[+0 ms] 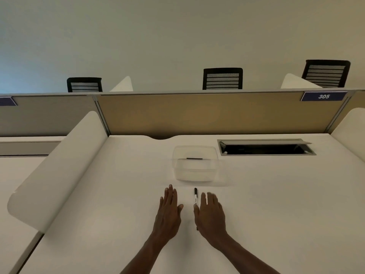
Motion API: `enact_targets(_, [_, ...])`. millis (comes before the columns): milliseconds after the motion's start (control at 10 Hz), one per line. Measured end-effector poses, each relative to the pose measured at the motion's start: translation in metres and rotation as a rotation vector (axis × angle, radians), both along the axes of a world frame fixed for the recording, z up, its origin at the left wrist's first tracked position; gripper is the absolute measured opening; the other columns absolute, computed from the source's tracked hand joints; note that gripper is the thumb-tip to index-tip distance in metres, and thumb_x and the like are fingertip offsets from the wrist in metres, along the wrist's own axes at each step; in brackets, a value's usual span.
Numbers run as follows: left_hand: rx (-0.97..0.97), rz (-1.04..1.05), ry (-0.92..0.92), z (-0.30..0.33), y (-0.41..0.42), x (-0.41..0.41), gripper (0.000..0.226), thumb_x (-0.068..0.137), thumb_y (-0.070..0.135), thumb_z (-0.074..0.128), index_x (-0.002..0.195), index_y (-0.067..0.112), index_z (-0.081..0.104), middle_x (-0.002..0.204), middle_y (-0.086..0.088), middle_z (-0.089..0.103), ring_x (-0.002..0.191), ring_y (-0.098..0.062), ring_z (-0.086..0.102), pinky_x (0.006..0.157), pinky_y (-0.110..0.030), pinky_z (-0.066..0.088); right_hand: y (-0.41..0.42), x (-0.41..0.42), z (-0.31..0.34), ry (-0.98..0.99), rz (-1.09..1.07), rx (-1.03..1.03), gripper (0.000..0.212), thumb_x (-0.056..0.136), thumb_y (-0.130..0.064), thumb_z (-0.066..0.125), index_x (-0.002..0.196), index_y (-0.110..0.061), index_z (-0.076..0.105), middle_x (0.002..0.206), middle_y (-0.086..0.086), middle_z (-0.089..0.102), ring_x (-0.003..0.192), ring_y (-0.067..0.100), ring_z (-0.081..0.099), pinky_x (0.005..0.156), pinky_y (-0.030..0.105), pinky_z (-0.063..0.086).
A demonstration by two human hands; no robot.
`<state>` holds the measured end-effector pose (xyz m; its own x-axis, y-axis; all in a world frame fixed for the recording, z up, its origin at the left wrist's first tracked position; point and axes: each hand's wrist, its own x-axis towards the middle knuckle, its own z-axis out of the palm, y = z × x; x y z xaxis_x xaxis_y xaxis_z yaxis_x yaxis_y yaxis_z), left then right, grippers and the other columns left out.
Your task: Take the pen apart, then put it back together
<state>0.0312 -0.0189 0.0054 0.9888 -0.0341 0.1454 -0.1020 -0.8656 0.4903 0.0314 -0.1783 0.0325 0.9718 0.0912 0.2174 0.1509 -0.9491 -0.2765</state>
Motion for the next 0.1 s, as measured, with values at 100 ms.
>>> enact_targets(100, [-0.003,-0.011,-0.096,0.0135,-0.0007,0.0068,0.063,0.105,0.03,0.032,0.153,0.011,-0.004,0.161,-0.004,-0.017,0.149,-0.016,-0.02,0.122,-0.035,-0.006,-0.0083,0.0164,0.005,-0.168,0.016,-0.017,0.06,0.099,-0.042,0.037,0.148,-0.008,0.034,0.156,0.018,0.03,0.146,0.03,0.024,0.115,0.043,0.03])
